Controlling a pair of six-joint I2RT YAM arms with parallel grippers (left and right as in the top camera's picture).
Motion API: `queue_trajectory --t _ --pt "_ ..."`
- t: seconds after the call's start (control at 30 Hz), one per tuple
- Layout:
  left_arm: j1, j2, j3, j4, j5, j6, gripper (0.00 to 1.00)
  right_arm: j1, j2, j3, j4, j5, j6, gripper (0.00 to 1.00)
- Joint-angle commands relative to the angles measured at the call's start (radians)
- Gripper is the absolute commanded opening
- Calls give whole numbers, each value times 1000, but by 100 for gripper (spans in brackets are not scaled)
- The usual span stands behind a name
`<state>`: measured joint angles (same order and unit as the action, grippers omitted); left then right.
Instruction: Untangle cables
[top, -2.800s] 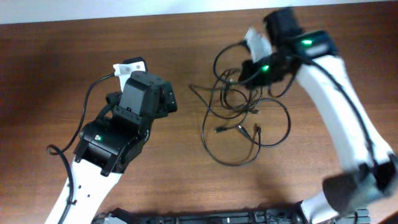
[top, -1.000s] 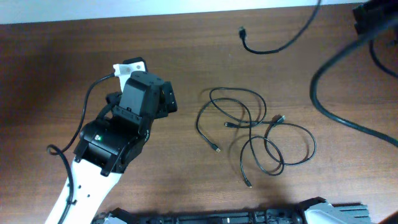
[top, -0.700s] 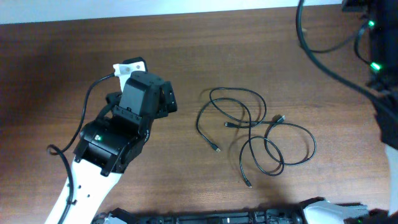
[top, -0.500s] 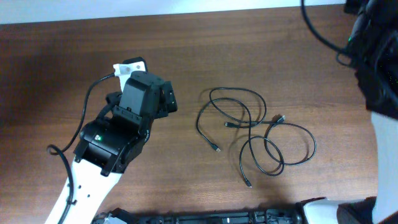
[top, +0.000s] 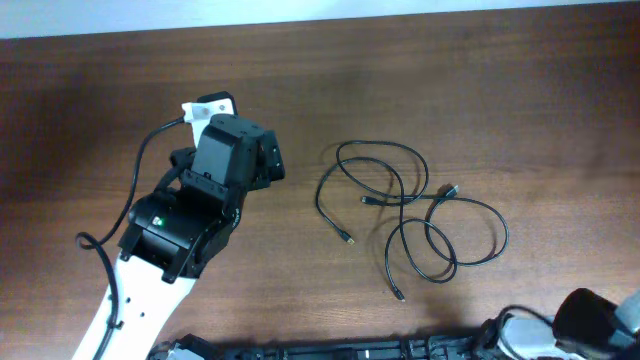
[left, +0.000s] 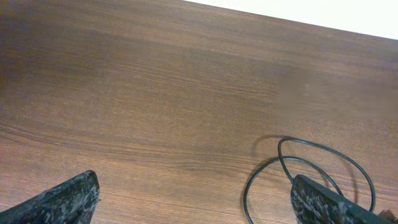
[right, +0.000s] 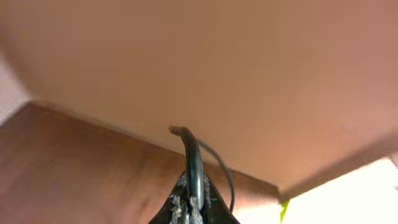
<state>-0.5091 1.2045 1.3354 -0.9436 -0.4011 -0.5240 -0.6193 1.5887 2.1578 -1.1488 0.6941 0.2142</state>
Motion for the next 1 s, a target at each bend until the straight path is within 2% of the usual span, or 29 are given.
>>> queue_trajectory --t 0.0,0.2,0.4,0.57,0.8,0.97 --pt "3 5 16 -2 -14 1 99 -166 -6 2 -27 -198 95 4" --pt "3 5 16 -2 -14 1 99 -349 51 -8 -38 -531 102 4" --pt "3 5 16 -2 -14 1 99 -363 126 -8 -13 -713 102 4" --pt "3 5 16 -2 -14 1 99 -363 172 -8 -34 -626 72 4" --pt "3 5 16 -2 -14 1 99 -364 258 -11 -169 -349 72 4" --pt "3 5 16 -2 -14 1 99 -364 269 -11 -196 -290 71 4"
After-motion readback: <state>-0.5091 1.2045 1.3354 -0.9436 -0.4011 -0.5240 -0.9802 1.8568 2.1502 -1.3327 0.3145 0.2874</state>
